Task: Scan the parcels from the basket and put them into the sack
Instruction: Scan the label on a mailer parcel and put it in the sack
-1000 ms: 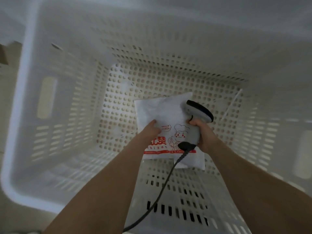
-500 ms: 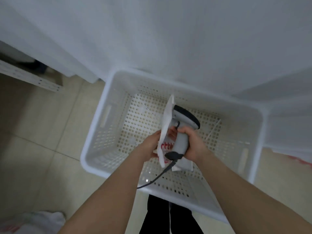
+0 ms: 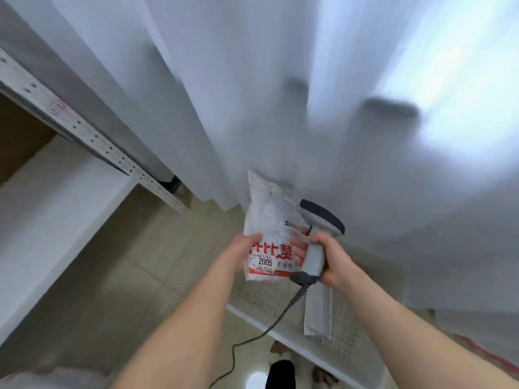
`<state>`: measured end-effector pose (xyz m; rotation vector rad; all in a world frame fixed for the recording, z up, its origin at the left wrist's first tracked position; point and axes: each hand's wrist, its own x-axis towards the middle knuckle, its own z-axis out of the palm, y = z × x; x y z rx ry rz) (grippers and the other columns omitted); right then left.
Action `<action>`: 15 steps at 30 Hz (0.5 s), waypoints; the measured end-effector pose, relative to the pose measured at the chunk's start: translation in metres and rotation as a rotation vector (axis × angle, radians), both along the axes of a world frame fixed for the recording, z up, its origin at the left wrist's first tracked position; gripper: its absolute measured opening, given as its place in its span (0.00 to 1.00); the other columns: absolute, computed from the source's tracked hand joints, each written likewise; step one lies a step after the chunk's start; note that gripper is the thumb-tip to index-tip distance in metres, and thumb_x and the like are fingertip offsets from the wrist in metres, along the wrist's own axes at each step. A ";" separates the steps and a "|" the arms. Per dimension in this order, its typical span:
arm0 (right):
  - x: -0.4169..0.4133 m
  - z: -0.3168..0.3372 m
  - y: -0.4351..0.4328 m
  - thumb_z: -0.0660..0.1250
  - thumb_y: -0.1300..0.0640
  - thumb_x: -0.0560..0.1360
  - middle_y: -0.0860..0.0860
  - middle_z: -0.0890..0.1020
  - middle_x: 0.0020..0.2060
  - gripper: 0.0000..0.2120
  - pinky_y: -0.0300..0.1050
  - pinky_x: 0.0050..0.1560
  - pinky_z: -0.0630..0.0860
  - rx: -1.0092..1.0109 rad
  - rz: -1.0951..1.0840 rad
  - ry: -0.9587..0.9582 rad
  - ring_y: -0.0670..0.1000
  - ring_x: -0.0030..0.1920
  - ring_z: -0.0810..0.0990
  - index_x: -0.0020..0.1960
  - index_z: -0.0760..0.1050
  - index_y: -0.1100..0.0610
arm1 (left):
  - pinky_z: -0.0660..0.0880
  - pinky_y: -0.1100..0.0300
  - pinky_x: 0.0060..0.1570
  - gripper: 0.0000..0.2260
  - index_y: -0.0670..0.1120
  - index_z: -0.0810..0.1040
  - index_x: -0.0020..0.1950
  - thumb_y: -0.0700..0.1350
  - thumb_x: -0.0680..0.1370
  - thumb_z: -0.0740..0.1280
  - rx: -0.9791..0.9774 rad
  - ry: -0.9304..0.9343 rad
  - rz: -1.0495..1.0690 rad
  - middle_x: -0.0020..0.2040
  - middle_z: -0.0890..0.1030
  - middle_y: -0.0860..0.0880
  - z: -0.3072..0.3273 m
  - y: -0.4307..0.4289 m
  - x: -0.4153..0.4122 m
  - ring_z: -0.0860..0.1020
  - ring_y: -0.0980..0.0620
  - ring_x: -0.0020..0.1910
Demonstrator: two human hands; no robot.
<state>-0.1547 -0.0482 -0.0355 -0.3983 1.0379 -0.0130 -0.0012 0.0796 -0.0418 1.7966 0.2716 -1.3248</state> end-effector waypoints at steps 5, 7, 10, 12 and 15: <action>-0.011 0.054 -0.012 0.66 0.62 0.76 0.58 0.82 0.34 0.04 0.41 0.28 0.79 -0.107 0.024 0.043 0.51 0.29 0.79 0.47 0.76 0.63 | 0.79 0.45 0.48 0.05 0.38 0.75 0.52 0.40 0.80 0.63 -0.065 -0.111 0.070 0.42 0.85 0.41 0.077 0.020 0.013 0.83 0.43 0.43; -0.015 0.073 -0.016 0.68 0.62 0.75 0.56 0.80 0.33 0.05 0.43 0.28 0.78 -0.162 0.058 0.057 0.52 0.32 0.78 0.47 0.75 0.63 | 0.79 0.44 0.49 0.05 0.40 0.75 0.53 0.39 0.80 0.63 -0.087 -0.153 0.126 0.45 0.84 0.40 0.104 0.031 0.008 0.83 0.42 0.45; -0.024 0.107 -0.022 0.70 0.62 0.74 0.55 0.81 0.28 0.06 0.43 0.28 0.78 -0.206 0.099 0.034 0.52 0.32 0.79 0.48 0.75 0.62 | 0.77 0.40 0.54 0.06 0.42 0.74 0.57 0.39 0.80 0.63 -0.126 -0.224 0.215 0.51 0.83 0.38 0.142 0.046 -0.008 0.82 0.39 0.50; -0.031 0.133 -0.026 0.70 0.60 0.74 0.56 0.82 0.27 0.06 0.42 0.27 0.78 -0.205 0.133 0.001 0.52 0.28 0.80 0.48 0.75 0.61 | 0.76 0.39 0.56 0.07 0.43 0.74 0.58 0.40 0.81 0.62 -0.149 -0.262 0.265 0.52 0.82 0.38 0.167 0.053 -0.023 0.81 0.38 0.52; -0.039 0.171 -0.028 0.69 0.58 0.75 0.60 0.85 0.37 0.06 0.44 0.28 0.80 -0.200 0.161 -0.071 0.54 0.31 0.83 0.47 0.75 0.61 | 0.74 0.37 0.57 0.07 0.44 0.73 0.59 0.42 0.81 0.61 -0.184 -0.293 0.333 0.53 0.82 0.37 0.200 0.063 -0.047 0.81 0.38 0.53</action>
